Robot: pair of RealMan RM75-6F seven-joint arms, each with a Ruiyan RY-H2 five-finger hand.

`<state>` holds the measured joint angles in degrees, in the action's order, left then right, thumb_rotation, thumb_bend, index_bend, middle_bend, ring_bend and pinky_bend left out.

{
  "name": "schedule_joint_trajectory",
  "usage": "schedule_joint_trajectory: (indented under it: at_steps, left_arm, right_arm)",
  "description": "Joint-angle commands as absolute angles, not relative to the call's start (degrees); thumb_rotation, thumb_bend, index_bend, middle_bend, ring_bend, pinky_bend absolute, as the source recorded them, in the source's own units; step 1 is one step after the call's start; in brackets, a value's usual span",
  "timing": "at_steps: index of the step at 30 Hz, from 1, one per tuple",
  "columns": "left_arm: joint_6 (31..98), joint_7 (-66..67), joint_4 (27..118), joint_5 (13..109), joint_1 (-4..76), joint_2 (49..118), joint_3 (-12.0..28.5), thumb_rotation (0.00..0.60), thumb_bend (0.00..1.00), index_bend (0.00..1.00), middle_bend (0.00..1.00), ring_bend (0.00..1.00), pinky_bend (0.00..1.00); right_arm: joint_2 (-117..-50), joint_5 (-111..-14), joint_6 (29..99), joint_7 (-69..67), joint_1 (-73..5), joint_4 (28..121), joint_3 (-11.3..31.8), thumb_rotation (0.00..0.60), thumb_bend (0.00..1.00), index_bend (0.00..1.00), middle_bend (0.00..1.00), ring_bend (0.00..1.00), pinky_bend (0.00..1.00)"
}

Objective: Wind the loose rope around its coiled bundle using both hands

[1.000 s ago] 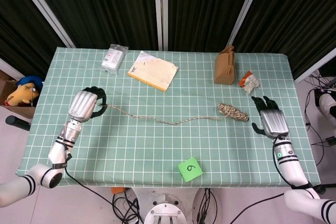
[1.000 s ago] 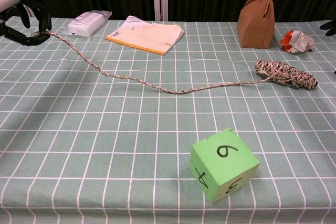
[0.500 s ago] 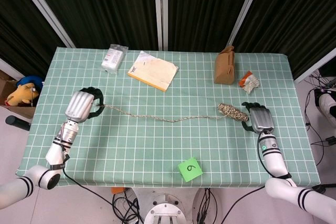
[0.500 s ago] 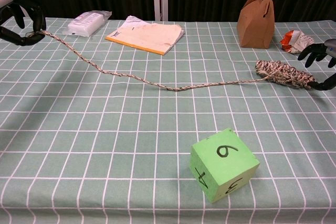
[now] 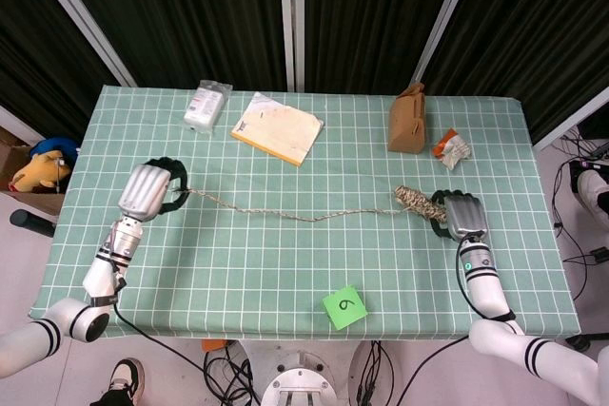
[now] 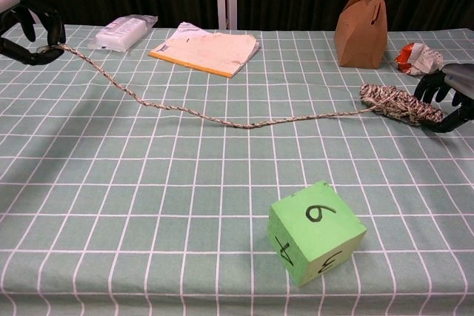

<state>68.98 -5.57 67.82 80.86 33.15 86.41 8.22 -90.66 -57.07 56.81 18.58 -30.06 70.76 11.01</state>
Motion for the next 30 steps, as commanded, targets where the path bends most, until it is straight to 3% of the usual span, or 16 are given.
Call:
schedule_joint_trajectory:
  at_steps: [1, 8, 14, 24, 30]
  left_arm:
    - [68.9, -5.5, 67.8, 80.9, 33.1, 86.4, 8.3, 0.600, 0.52, 0.78, 0.47, 0.39, 0.49]
    - [68.8, -5.9, 68.1, 80.9, 33.0, 86.2, 8.4, 0.600, 0.52, 0.78, 0.47, 0.39, 0.49]
    - [68.3, -6.5, 67.7, 80.8, 32.9, 86.3, 8.4, 0.600, 0.52, 0.78, 0.47, 0.39, 0.49]
    - [68.4, -7.6, 67.8, 80.8, 32.8, 86.1, 8.7, 0.600, 0.52, 0.78, 0.47, 0.39, 0.49]
    - [69.1, -7.8, 68.4, 80.8, 32.5, 85.7, 9.1, 0.600, 0.52, 0.78, 0.47, 0.39, 0.49]
  right_arm:
    - [-90.9, -57.1, 56.9, 18.6, -30.2, 70.6, 11.1, 0.600, 0.32, 0.39, 0.39, 0.28, 0.38]
    - [-91.8, -57.7, 57.9, 18.1, -30.3, 70.4, 11.5, 0.600, 0.31, 0.43, 0.41, 0.31, 0.41]
    - [-93.2, -58.6, 59.4, 17.8, -30.1, 68.7, 11.5, 0.600, 0.34, 0.58, 0.49, 0.41, 0.51]
    - [-95.6, -62.3, 62.0, 12.7, -29.5, 65.7, 12.1, 0.600, 0.53, 0.77, 0.62, 0.57, 0.73]
    - [-96.4, -65.3, 63.7, 7.8, -29.0, 63.6, 12.2, 0.600, 0.61, 0.86, 0.67, 0.62, 0.80]
